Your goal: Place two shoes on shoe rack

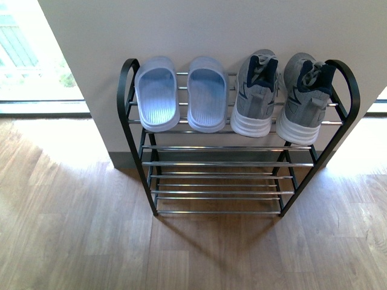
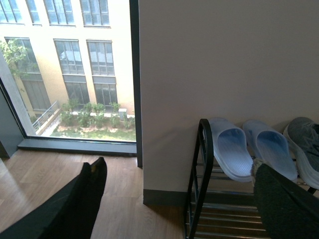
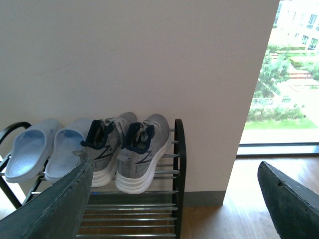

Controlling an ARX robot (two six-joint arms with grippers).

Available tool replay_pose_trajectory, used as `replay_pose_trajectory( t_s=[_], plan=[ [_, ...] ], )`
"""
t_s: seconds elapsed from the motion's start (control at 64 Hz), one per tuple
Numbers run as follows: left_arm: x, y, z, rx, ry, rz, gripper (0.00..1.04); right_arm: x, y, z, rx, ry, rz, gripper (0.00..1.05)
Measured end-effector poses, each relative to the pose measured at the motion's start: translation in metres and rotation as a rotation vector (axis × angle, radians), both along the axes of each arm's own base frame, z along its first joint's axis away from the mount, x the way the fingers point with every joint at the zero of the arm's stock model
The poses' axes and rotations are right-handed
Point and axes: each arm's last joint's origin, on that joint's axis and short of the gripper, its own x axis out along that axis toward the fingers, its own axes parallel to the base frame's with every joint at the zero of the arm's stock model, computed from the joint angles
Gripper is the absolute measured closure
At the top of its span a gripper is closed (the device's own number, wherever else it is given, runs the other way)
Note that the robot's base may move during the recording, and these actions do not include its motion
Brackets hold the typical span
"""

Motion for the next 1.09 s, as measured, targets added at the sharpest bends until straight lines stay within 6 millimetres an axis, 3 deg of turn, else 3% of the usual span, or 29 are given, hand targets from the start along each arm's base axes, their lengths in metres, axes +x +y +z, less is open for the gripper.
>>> replay_pose_trajectory(
  t_s=[0.047,1.094],
  plan=[
    [0.0,0.0,0.0,0.002,0.0,0.0,0.08,0.0,0.0,-0.0001,0.0,0.0,0.0,0.09],
    [0.0,0.0,0.0,0.002,0.0,0.0,0.09,0.0,0.0,0.0,0.0,0.0,0.0,0.09]
  ],
)
